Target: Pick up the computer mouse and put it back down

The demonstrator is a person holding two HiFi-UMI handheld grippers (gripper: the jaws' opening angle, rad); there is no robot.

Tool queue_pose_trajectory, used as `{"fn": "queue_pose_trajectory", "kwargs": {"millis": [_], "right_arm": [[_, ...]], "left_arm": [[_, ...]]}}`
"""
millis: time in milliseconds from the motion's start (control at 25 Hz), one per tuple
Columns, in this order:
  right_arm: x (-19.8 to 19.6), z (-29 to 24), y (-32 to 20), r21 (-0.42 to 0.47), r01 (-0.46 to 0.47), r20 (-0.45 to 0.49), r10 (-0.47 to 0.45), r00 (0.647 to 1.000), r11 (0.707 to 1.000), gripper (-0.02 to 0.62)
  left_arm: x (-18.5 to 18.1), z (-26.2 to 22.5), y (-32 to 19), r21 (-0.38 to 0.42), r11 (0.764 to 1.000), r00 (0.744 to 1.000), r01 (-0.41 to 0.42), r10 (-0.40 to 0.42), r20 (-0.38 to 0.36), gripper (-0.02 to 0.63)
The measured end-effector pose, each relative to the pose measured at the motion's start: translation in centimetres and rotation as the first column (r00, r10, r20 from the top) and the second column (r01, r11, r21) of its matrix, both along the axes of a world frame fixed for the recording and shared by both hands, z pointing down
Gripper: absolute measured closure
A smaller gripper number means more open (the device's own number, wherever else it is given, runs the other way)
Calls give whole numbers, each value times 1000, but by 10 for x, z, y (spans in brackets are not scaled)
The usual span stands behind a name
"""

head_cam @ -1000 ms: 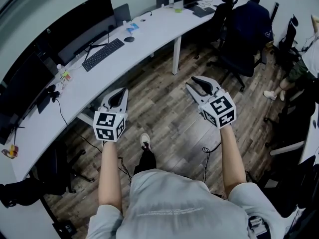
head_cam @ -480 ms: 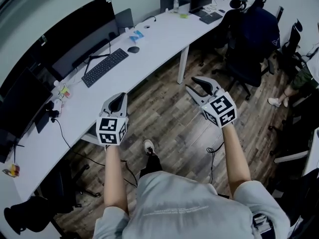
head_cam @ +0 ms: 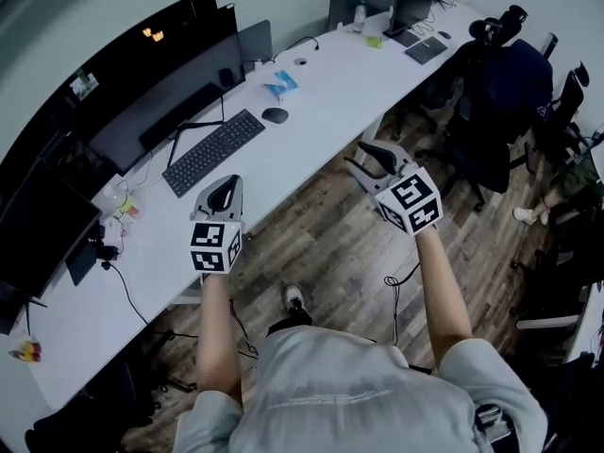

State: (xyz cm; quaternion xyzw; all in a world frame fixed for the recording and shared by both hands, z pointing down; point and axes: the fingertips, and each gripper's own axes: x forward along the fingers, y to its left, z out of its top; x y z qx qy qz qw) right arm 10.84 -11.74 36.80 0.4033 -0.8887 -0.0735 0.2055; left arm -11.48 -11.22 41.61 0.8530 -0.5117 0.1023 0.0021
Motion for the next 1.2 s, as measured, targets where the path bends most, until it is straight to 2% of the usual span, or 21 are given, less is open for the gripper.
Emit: {"fn": "queue_pose_trajectory", "kwargs": {"millis": [320,680,960,1200], "right_arm": [[-49,27,-99,-78,22,-57,-26,998,997,415],[-81,89,-189,-203,71,-97,-92,991,977,391],[-94,150,-266,-304,129,-126,-174,977,944,361],[-106,206,-335,-395,187,-154,-265,952,899,322]], "left_arm": [[-41,27,-81,-59,998,999,7,-9,-33,592],[-66,73,-135,-155,986,998,58,-62,-24,592],[-68,115,-179,-245,962,992,121,-128,-15,592],[-68,137,-224,-300,936,980,185,-198,-13,592]]}}
